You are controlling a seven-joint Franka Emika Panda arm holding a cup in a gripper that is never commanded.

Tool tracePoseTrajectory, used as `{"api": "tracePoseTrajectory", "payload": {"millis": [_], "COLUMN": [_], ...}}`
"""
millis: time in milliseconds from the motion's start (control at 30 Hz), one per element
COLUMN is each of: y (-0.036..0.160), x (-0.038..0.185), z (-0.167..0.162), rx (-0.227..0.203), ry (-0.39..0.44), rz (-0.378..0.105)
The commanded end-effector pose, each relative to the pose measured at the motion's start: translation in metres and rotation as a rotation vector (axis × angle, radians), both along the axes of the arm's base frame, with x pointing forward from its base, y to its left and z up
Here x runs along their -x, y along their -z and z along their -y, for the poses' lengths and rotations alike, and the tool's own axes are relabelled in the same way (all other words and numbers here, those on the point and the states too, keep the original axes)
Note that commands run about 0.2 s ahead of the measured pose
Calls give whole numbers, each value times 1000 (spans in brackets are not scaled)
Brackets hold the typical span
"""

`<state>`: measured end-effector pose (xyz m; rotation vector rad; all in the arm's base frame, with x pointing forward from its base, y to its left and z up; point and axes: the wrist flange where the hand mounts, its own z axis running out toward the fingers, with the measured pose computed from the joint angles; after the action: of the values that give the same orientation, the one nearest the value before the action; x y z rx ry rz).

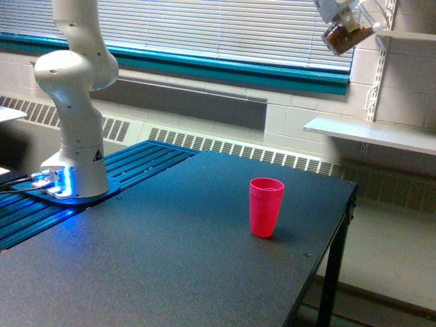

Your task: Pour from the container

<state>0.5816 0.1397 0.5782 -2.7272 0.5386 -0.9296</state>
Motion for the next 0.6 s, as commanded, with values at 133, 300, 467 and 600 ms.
{"api": "tracePoseTrajectory", "payload": {"millis": [133,300,467,600], "y": [16,17,18,22], "x": [-1,-1,0,3], "z": [0,5,18,30], "rx": [14,29,53,64], "ry": [-7,-22,-36,-47], "rz": [-14,5,28,34]}}
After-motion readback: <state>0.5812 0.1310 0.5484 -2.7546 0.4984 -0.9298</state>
